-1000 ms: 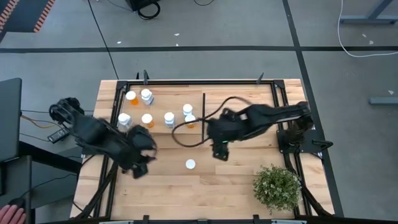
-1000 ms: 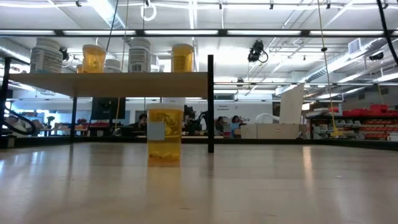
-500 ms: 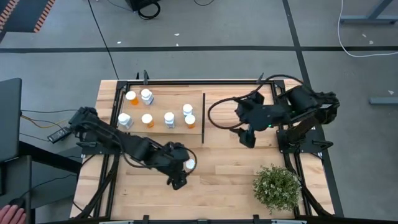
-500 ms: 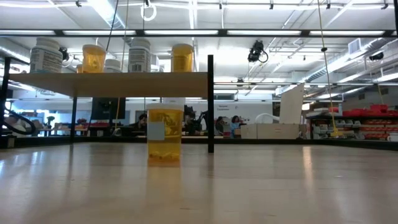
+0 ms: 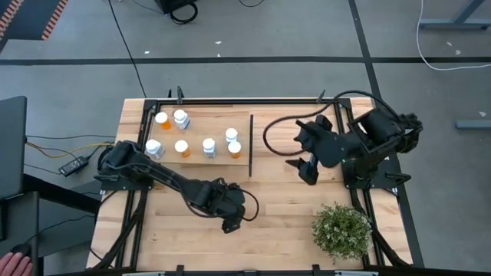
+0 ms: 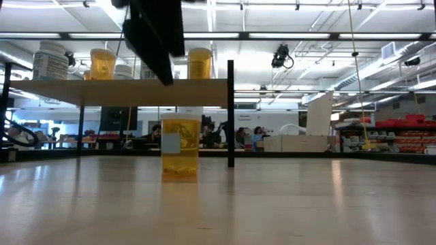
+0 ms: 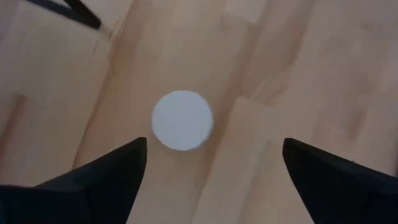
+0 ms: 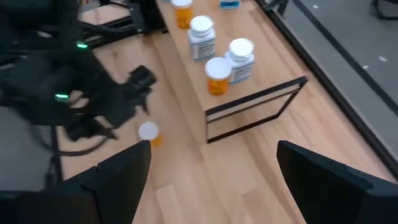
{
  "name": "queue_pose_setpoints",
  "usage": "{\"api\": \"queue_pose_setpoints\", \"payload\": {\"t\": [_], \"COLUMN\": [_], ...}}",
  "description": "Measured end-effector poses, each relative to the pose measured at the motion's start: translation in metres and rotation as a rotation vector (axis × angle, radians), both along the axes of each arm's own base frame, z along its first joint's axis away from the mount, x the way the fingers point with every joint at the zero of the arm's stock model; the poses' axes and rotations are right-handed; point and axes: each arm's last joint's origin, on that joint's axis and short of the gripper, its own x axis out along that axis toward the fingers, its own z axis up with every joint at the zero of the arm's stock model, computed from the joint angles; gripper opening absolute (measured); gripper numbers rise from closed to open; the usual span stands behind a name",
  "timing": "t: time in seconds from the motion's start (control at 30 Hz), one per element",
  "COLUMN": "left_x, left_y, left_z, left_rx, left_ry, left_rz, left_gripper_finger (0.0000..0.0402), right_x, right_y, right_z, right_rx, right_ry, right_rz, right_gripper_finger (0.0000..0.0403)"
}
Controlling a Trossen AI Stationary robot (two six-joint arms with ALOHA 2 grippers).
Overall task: Pick and place medicine bottles onto shelf by color
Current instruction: Put the orange pill bottle on the shelf
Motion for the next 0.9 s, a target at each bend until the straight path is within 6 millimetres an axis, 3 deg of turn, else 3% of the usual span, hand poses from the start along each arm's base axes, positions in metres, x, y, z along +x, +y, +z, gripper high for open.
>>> {"api": "queue_pose_setpoints", "payload": {"t": [0.23,0.7,0.9], "left_x": [0.01,0.02,0.022], "left_y": [0.004,0.025,0.027], "left_z": [-0.02,-0.02,-0.028], "left_rx": [0.047,0.035,0.013], "left_ry": [0.021,0.009,0.054], "left_rz": [0.06,0.14,0.136], "left_gripper_finger": [0.0396,0.0396,0.0396], "right_x": [-0.008,-0.011,-0.013], "right_y": [0.024,0.069,0.075], "right_z": [-0.003,-0.053,-0.059], "right_rx": [0.048,0.071,0.091], "right_ry": [-0.014,0.115,0.118], "right_rz": [0.016,-0.027,-0.051], "right_gripper_finger": [0.0355,0.0355,0.0355]}}
